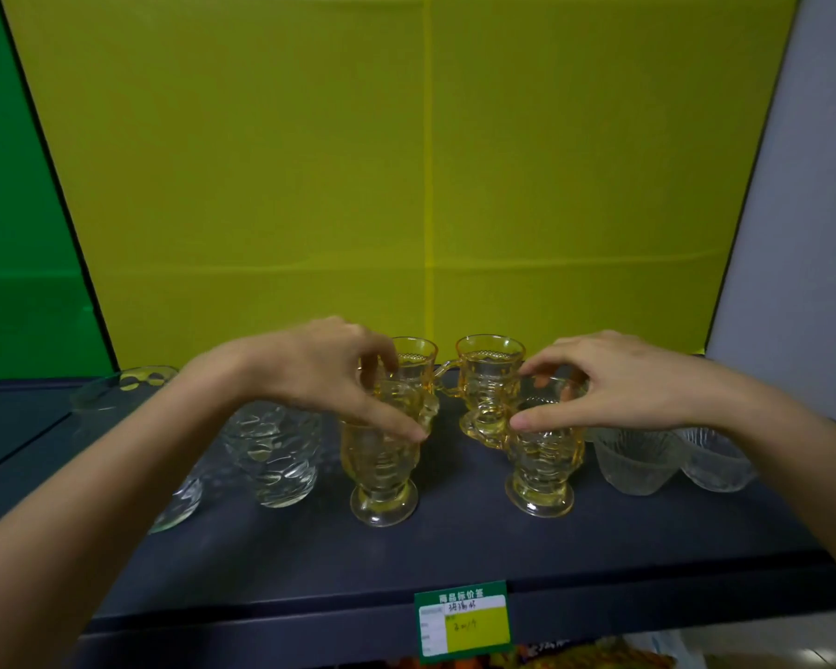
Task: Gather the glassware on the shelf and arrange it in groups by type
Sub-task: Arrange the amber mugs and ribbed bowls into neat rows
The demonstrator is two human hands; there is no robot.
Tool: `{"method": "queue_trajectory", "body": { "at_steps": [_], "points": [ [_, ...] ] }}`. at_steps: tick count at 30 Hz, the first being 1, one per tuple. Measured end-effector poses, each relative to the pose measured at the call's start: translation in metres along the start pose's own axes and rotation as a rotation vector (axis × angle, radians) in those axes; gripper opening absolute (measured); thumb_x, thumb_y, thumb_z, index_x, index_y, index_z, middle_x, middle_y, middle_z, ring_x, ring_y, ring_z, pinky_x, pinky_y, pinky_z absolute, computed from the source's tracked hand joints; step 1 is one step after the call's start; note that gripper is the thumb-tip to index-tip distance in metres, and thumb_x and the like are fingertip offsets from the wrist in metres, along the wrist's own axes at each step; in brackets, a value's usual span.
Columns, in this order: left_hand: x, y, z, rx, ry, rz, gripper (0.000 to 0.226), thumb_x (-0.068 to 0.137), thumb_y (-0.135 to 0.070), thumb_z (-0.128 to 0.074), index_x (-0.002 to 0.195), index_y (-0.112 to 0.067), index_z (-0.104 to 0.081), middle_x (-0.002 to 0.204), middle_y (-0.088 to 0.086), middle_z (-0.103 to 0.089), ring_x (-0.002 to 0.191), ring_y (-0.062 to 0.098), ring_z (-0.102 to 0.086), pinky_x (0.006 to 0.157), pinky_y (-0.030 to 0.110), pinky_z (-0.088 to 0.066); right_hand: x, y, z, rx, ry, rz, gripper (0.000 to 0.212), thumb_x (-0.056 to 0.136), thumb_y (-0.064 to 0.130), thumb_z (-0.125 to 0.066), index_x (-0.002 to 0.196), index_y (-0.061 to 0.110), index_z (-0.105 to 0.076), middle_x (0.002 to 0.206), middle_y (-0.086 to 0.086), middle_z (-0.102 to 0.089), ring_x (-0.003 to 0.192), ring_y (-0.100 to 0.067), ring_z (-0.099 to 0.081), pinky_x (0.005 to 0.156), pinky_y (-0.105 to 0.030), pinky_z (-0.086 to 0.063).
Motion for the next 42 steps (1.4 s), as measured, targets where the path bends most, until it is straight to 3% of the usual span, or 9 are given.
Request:
{"method": "queue_trajectory", "body": {
  "at_steps": [3, 5, 8, 14, 16, 19, 26, 34, 42],
  "points": [
    [0.001, 0.003, -0.006, -0.031, 0.040, -0.017, 0.100, 0.041, -0.081, -0.054, 0.128, -0.033, -0.044, 0.116, -0.011, -0.055, 0.095, 0.008, -0.054, 0.081, 0.023, -0.043, 0.000, 0.000, 0.000, -0.010, 0.002, -0.001, 0.088, 0.052, 0.079, -0.042, 0.126, 0.032, -0.053, 0.125, 0.012, -0.056, 0.090, -0.001, -0.047, 0.079, -0.021, -0.033],
    [-0.005, -0.003, -0.013, -0.191, 0.164, -0.122, 0.091, 0.052, -0.061, -0.069, 0.133, -0.036, -0.038, 0.129, -0.017, -0.047, 0.108, 0.001, -0.051, 0.092, 0.023, -0.046, -0.001, 0.000, 0.000, -0.014, 0.006, -0.003, 0.089, 0.052, 0.079, -0.042, 0.126, 0.032, -0.052, 0.125, 0.012, -0.056, 0.092, -0.002, -0.047, 0.080, -0.021, -0.033],
    [-0.010, -0.005, -0.012, -0.327, 0.217, -0.205, 0.074, 0.062, -0.026, -0.080, 0.129, -0.031, -0.048, 0.125, -0.016, -0.054, 0.109, -0.001, -0.053, 0.093, 0.029, -0.049, 0.000, -0.001, -0.001, -0.017, 0.007, -0.003, 0.090, 0.051, 0.080, -0.041, 0.126, 0.032, -0.052, 0.124, 0.012, -0.056, 0.092, -0.003, -0.047, 0.080, -0.021, -0.033],
    [0.000, -0.002, 0.002, -0.115, 0.010, -0.097, 0.087, 0.040, -0.076, -0.068, 0.116, -0.035, -0.056, 0.101, -0.022, -0.060, 0.075, -0.008, -0.057, 0.067, 0.012, -0.044, 0.000, 0.000, -0.001, -0.027, 0.003, 0.001, 0.089, 0.052, 0.080, -0.041, 0.126, 0.031, -0.052, 0.125, 0.012, -0.056, 0.092, -0.002, -0.047, 0.081, -0.021, -0.033],
    [0.000, 0.001, 0.003, -0.135, -0.017, -0.101, 0.090, 0.042, -0.074, -0.071, 0.121, -0.034, -0.052, 0.111, -0.017, -0.060, 0.086, -0.003, -0.058, 0.078, 0.017, -0.048, 0.000, 0.000, -0.001, -0.027, 0.005, 0.003, 0.089, 0.052, 0.079, -0.041, 0.127, 0.031, -0.052, 0.127, 0.012, -0.055, 0.093, -0.002, -0.047, 0.081, -0.021, -0.033],
    [-0.004, 0.004, -0.007, -0.251, 0.120, -0.132, 0.087, 0.047, -0.063, -0.069, 0.126, -0.036, -0.047, 0.125, -0.014, -0.056, 0.108, 0.000, -0.053, 0.095, 0.024, -0.045, -0.001, 0.000, -0.001, -0.032, 0.008, 0.016, 0.090, 0.052, 0.079, -0.042, 0.128, 0.031, -0.050, 0.126, 0.014, -0.054, 0.092, -0.001, -0.048, 0.081, -0.019, -0.033],
    [-0.004, 0.005, -0.008, -0.264, 0.089, -0.152, 0.080, 0.049, -0.062, -0.068, 0.123, -0.033, -0.054, 0.108, -0.013, -0.062, 0.099, 0.008, -0.058, 0.087, 0.031, -0.048, -0.002, -0.005, 0.002, 0.009, 0.022, 0.033, 0.092, 0.050, 0.077, -0.050, 0.129, 0.030, -0.051, 0.122, 0.015, -0.055, 0.096, -0.001, -0.052, 0.086, -0.018, -0.039],
    [0.002, -0.003, -0.001, -0.101, -0.077, -0.081, 0.084, 0.039, -0.082, -0.050, 0.105, -0.030, -0.060, 0.082, -0.013, -0.060, 0.071, 0.002, -0.055, 0.057, 0.016, -0.040, -0.001, -0.003, 0.004, 0.088, -0.003, 0.031, 0.090, 0.047, 0.074, -0.055, 0.125, 0.029, -0.055, 0.124, 0.014, -0.060, 0.095, -0.001, -0.061, 0.091, -0.024, -0.046],
    [0.006, 0.006, 0.002, 0.004, -0.168, -0.006, 0.089, 0.035, -0.090, -0.042, 0.096, -0.028, -0.060, 0.075, -0.012, -0.059, 0.070, 0.013, -0.056, 0.065, 0.029, -0.044, 0.006, -0.006, 0.002, 0.142, -0.033, 0.007, 0.093, 0.041, 0.078, -0.056, 0.122, 0.031, -0.058, 0.114, 0.009, -0.066, 0.097, -0.004, -0.062, 0.093, -0.029, -0.048]
  ]
}}
Point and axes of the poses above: each hand's wrist, its own x-axis towards the middle knuckle, its own z-axis out of the back of the hand, y = z × x, the point moved 10 cm from there along x, towards the middle knuckle
